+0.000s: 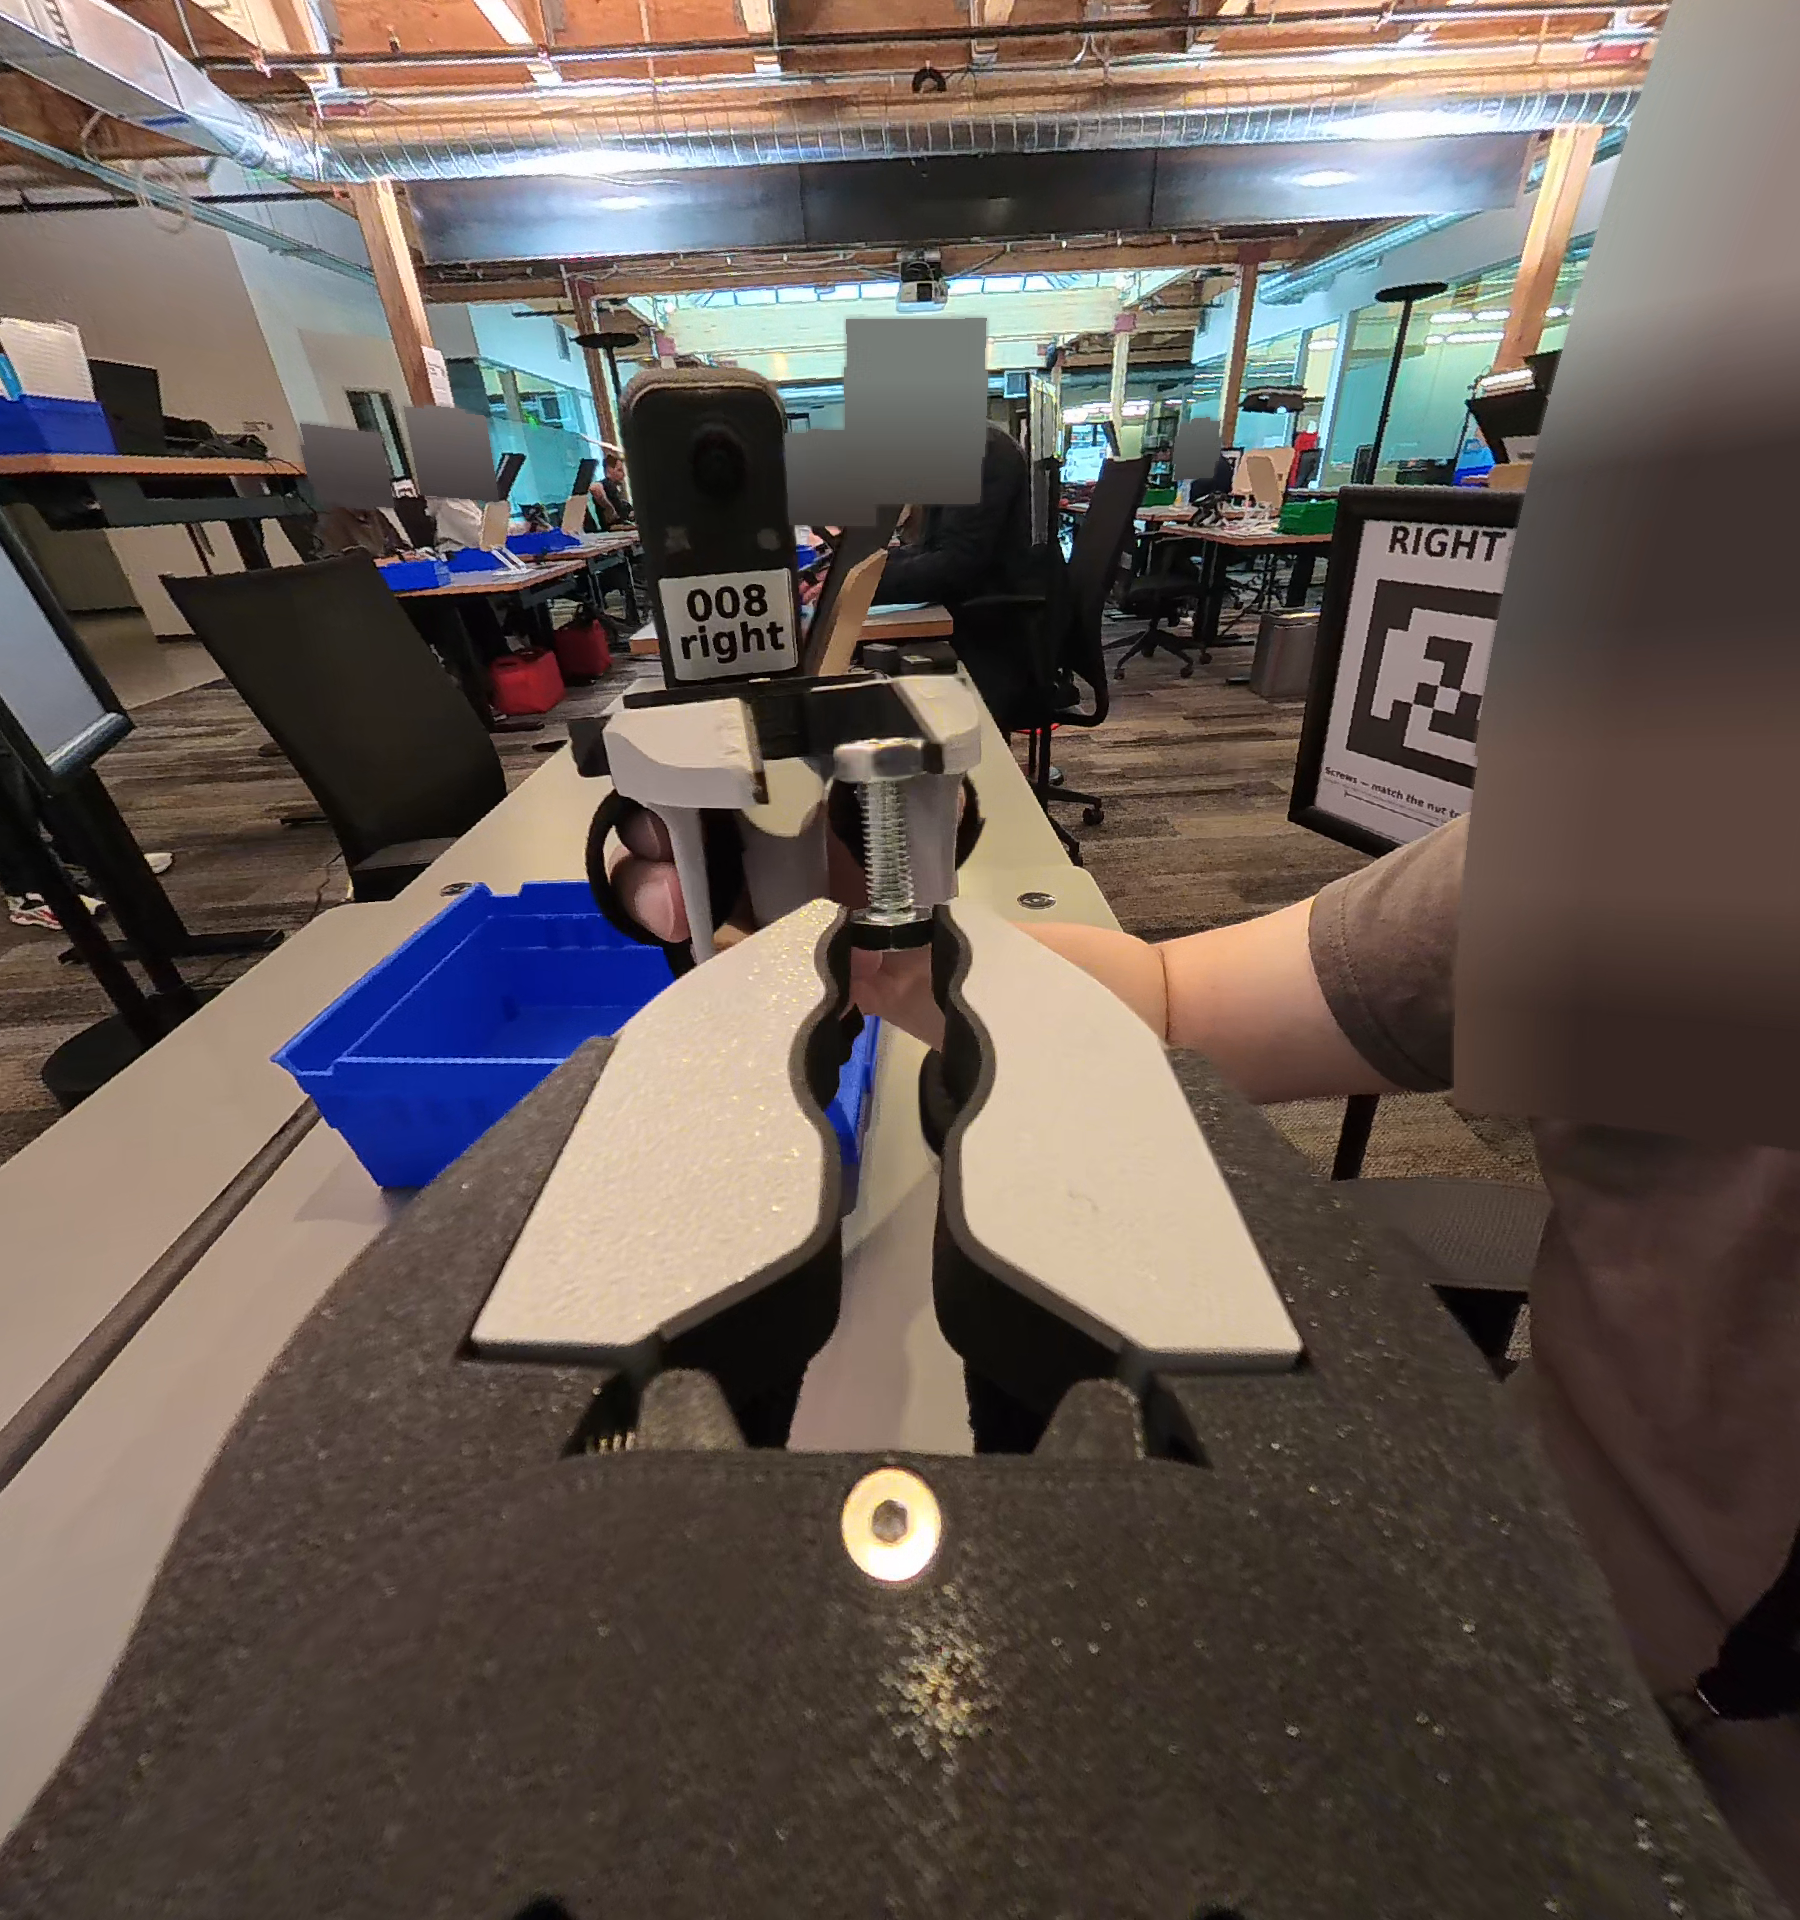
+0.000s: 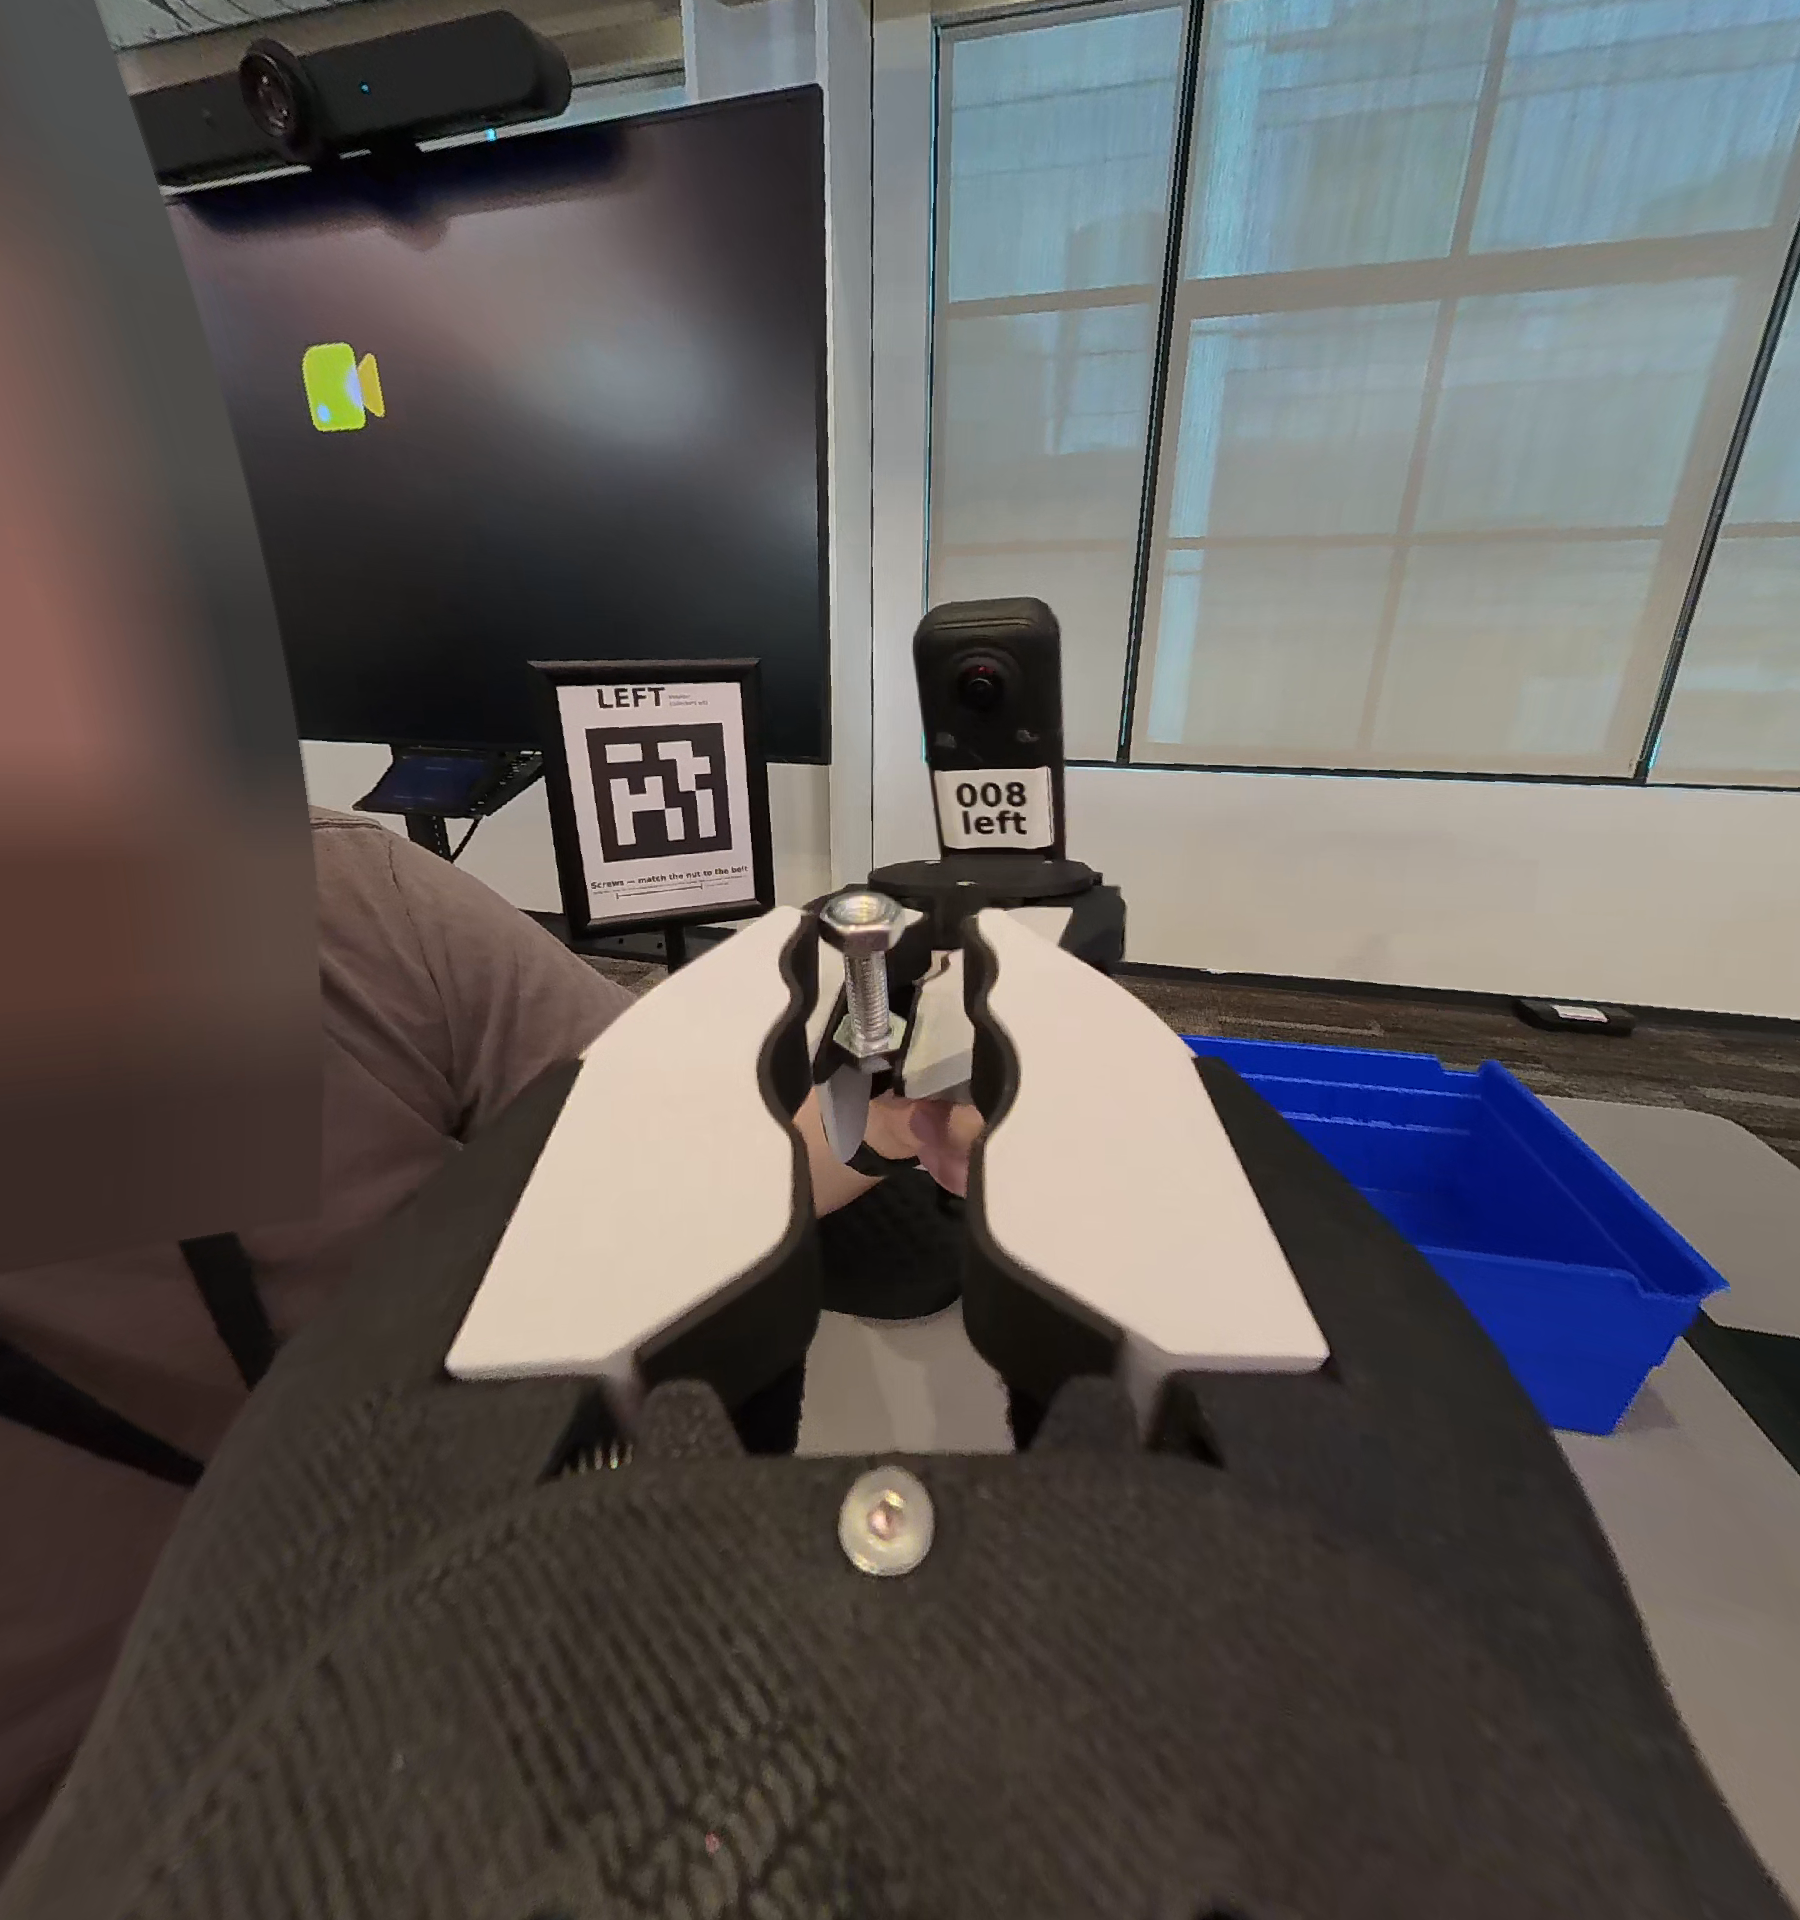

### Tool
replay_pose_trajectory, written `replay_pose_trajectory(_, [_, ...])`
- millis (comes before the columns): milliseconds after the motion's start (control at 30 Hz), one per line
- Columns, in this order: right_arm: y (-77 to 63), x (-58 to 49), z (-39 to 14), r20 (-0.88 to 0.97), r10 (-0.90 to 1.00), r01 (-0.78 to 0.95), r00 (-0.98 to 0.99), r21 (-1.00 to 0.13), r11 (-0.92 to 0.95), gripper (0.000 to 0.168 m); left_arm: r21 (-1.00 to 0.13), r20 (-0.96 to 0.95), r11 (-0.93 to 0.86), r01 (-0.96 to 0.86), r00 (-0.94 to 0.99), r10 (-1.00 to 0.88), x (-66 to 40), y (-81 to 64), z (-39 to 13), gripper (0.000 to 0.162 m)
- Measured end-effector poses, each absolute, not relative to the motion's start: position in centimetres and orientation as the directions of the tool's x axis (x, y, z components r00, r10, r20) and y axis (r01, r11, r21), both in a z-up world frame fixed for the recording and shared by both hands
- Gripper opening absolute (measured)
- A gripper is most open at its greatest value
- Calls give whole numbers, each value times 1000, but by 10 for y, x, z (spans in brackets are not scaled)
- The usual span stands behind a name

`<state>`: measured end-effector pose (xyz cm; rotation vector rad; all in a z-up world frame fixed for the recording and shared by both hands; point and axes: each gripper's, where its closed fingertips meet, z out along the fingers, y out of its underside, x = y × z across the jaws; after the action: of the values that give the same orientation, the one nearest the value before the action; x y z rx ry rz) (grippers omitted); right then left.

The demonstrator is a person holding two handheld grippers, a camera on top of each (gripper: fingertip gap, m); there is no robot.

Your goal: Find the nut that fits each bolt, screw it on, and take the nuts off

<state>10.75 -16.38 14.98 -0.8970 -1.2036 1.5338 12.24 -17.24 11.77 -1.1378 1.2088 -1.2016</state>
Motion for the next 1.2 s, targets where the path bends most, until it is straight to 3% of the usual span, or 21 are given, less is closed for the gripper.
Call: replay_pose_trajectory(1200, [-169, 102, 154, 47, 976, -249, -213, -968, -8, 26, -997, -66, 67, 47, 16, -998, 119, -169, 121, 14])
